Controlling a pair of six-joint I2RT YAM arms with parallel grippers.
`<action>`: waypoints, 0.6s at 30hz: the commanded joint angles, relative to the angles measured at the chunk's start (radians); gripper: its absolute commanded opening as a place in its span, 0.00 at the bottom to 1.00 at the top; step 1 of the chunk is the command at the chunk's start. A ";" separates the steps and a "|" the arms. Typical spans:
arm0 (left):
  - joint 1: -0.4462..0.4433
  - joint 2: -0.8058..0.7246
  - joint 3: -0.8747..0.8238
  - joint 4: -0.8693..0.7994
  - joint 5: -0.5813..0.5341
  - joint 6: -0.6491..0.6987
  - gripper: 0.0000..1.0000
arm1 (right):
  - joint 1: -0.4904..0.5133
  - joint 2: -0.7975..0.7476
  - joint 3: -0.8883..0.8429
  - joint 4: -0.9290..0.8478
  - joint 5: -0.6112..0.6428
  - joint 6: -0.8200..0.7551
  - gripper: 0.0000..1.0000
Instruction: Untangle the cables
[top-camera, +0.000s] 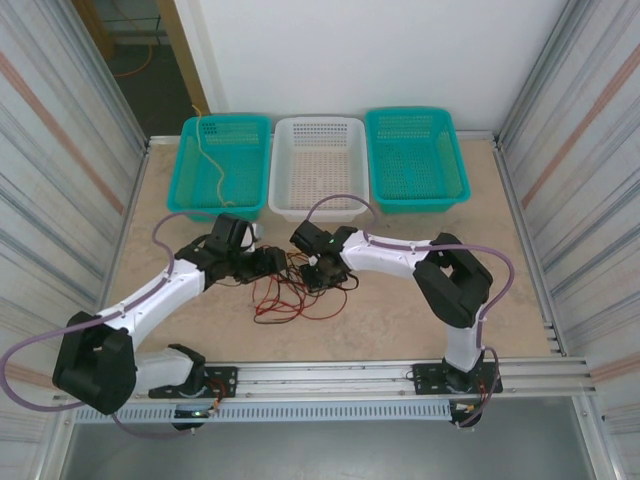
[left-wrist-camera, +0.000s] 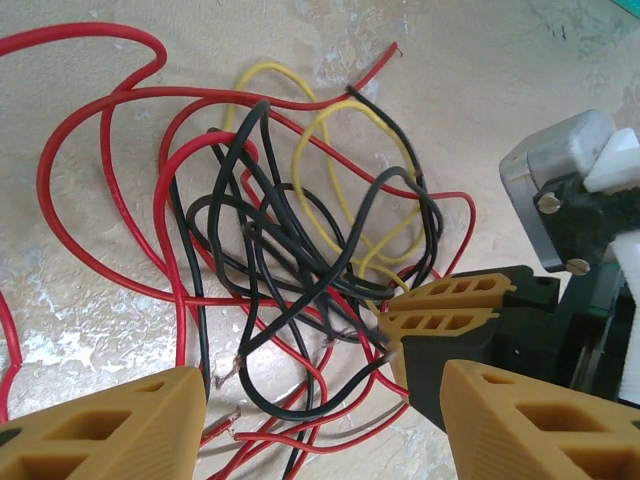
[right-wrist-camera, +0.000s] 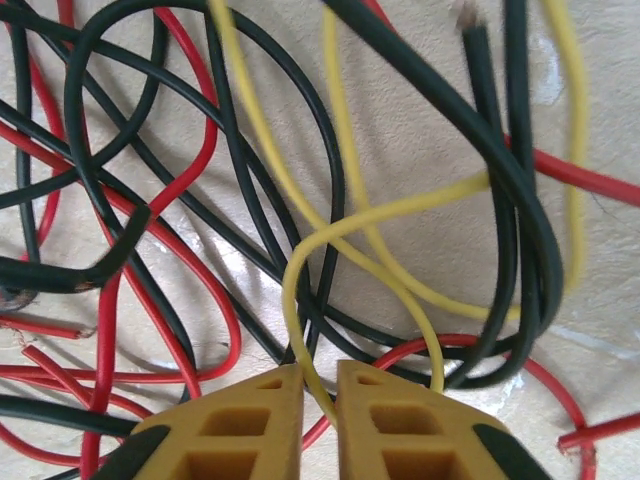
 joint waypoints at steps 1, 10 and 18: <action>-0.006 0.019 0.036 0.019 -0.002 -0.012 0.64 | -0.005 -0.017 0.029 -0.034 0.035 -0.025 0.08; -0.032 0.078 0.053 0.094 0.031 -0.038 0.64 | 0.003 -0.269 0.033 -0.066 0.030 -0.086 0.00; -0.049 0.135 0.065 0.107 0.012 -0.056 0.63 | -0.010 -0.434 0.099 -0.099 0.026 -0.121 0.00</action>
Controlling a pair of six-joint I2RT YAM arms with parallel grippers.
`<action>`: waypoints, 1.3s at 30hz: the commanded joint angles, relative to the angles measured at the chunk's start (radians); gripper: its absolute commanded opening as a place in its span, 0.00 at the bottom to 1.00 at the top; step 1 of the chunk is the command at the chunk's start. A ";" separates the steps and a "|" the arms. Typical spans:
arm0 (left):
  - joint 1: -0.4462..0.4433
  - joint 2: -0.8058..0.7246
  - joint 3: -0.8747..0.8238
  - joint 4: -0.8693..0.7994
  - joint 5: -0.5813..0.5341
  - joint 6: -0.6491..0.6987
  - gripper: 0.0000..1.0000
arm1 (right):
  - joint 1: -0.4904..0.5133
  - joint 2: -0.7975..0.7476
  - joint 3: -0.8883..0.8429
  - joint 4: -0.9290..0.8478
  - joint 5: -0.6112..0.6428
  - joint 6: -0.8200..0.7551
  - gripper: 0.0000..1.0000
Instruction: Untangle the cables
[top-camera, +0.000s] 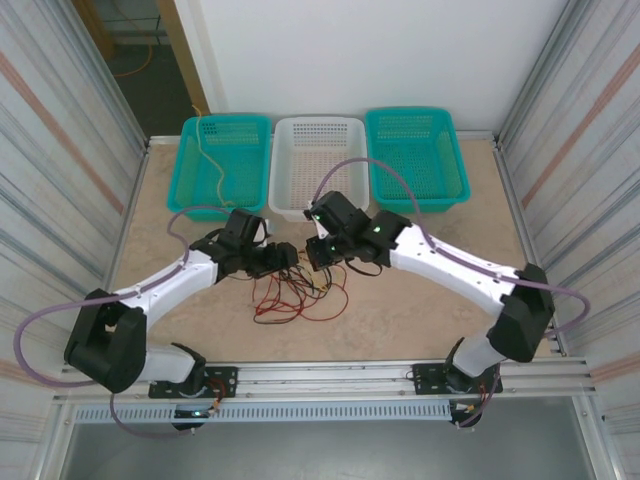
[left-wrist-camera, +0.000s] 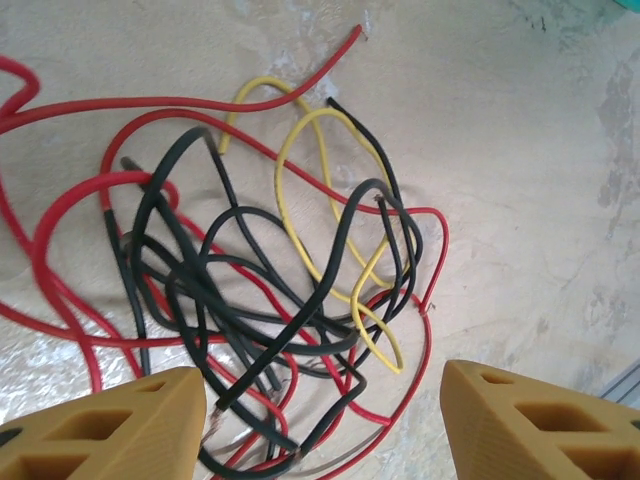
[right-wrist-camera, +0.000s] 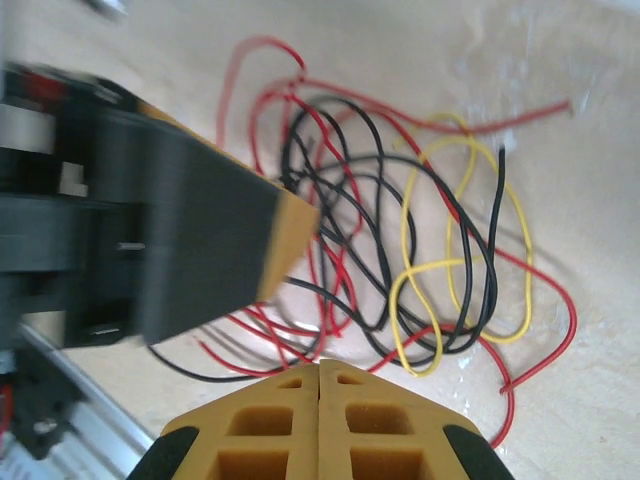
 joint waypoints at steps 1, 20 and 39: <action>-0.002 0.014 0.021 0.014 0.000 -0.018 0.63 | -0.014 -0.055 0.022 -0.035 -0.015 -0.032 0.00; -0.001 0.004 0.013 -0.041 -0.045 -0.023 0.63 | -0.016 0.360 -0.027 0.037 0.018 0.037 0.39; -0.001 0.089 0.007 0.027 -0.022 -0.053 0.61 | 0.011 0.196 -0.049 0.033 -0.026 -0.014 0.00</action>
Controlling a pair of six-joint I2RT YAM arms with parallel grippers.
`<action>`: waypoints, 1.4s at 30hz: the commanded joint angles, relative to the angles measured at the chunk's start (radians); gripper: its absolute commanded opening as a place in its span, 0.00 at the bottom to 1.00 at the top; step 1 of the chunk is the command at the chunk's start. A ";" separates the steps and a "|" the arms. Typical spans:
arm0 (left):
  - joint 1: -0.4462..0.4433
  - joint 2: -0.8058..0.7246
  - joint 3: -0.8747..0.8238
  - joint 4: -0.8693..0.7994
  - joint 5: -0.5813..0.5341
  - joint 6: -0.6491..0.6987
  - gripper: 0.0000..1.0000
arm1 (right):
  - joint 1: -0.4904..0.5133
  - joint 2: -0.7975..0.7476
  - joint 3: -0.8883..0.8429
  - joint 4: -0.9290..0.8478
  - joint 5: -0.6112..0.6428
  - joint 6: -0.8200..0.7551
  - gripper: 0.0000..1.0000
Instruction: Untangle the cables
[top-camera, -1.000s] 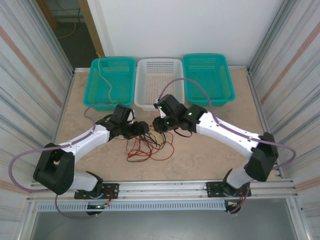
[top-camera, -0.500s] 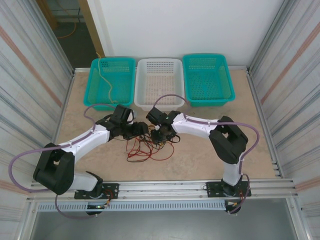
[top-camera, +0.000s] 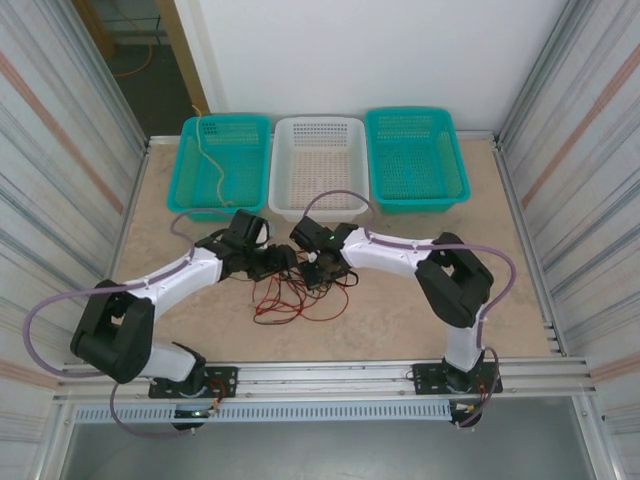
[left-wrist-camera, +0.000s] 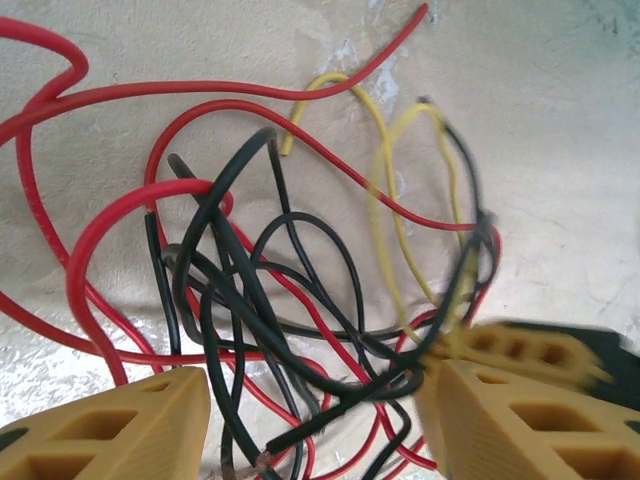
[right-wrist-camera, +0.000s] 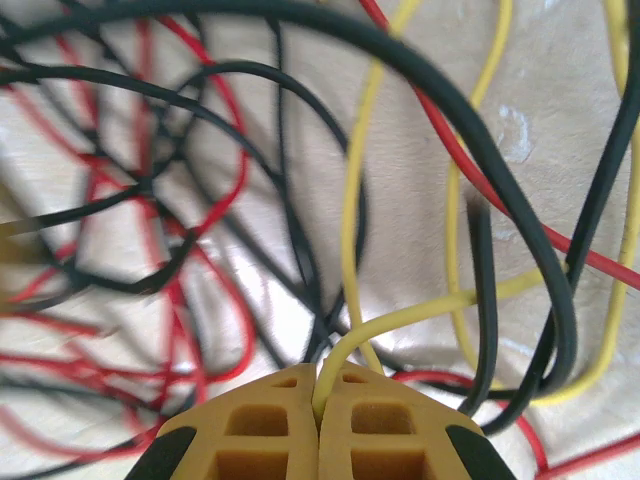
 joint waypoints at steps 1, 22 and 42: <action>-0.001 0.030 0.008 0.037 0.005 -0.028 0.60 | 0.011 -0.159 0.004 -0.024 -0.026 -0.042 0.00; -0.001 0.249 -0.024 0.133 0.018 -0.056 0.46 | -0.222 -0.625 0.162 0.022 -0.402 -0.025 0.00; -0.009 -0.066 0.025 -0.012 -0.029 0.031 0.68 | -0.436 -0.663 0.248 0.145 -0.512 0.071 0.00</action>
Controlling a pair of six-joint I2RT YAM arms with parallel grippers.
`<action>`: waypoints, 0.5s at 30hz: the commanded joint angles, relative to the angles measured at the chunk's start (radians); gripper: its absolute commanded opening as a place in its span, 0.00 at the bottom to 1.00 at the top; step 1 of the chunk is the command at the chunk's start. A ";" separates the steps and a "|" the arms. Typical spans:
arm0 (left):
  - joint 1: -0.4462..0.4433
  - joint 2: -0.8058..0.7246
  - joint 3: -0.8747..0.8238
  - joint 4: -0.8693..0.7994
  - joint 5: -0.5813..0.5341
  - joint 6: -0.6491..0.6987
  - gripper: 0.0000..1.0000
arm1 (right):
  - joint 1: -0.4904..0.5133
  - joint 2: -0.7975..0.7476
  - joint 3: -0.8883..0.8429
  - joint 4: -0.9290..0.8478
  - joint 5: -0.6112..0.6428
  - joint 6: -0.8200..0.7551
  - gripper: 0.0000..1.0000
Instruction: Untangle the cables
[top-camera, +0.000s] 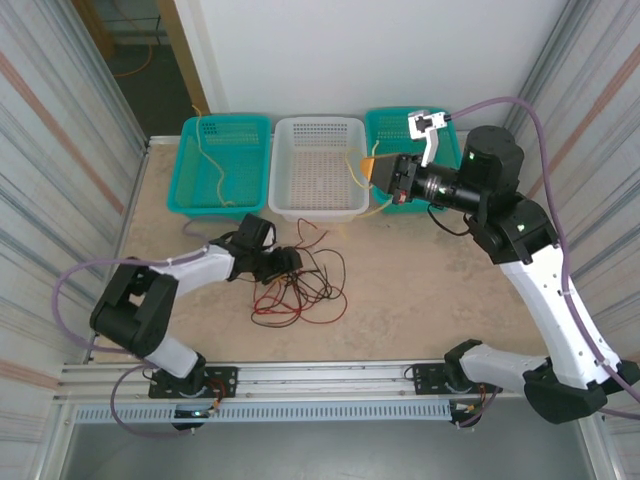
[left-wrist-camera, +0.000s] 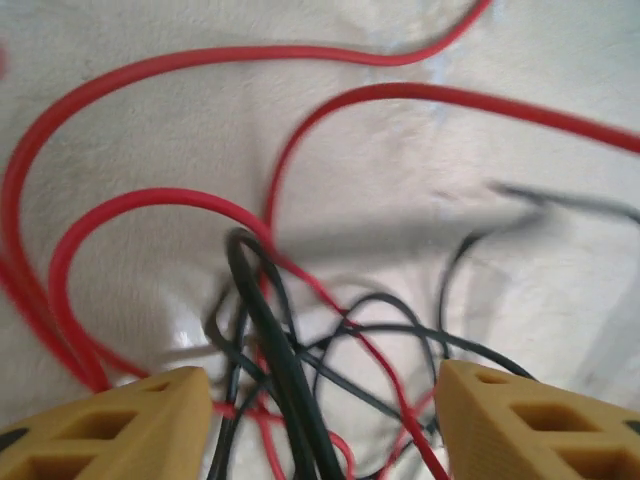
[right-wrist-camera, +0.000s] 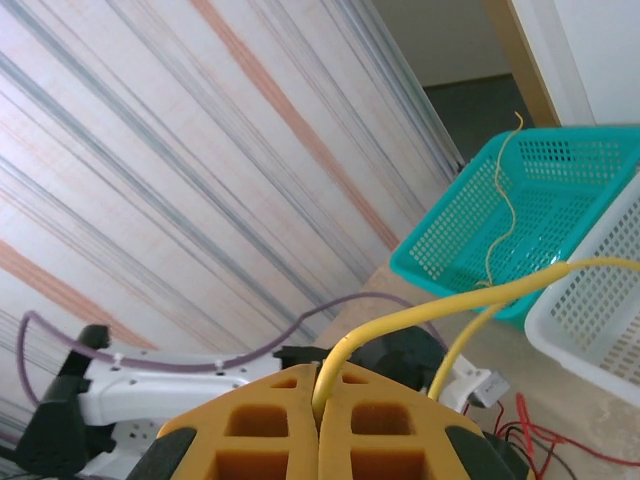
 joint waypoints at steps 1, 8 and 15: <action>-0.009 -0.169 0.066 -0.156 -0.080 0.096 0.71 | -0.002 0.019 -0.011 0.005 -0.006 0.010 0.00; -0.023 -0.410 0.230 -0.348 -0.187 0.368 0.72 | 0.020 0.038 -0.009 -0.010 -0.009 -0.001 0.00; -0.177 -0.561 0.281 -0.083 -0.097 0.716 0.82 | 0.078 0.080 0.037 -0.015 -0.054 -0.009 0.00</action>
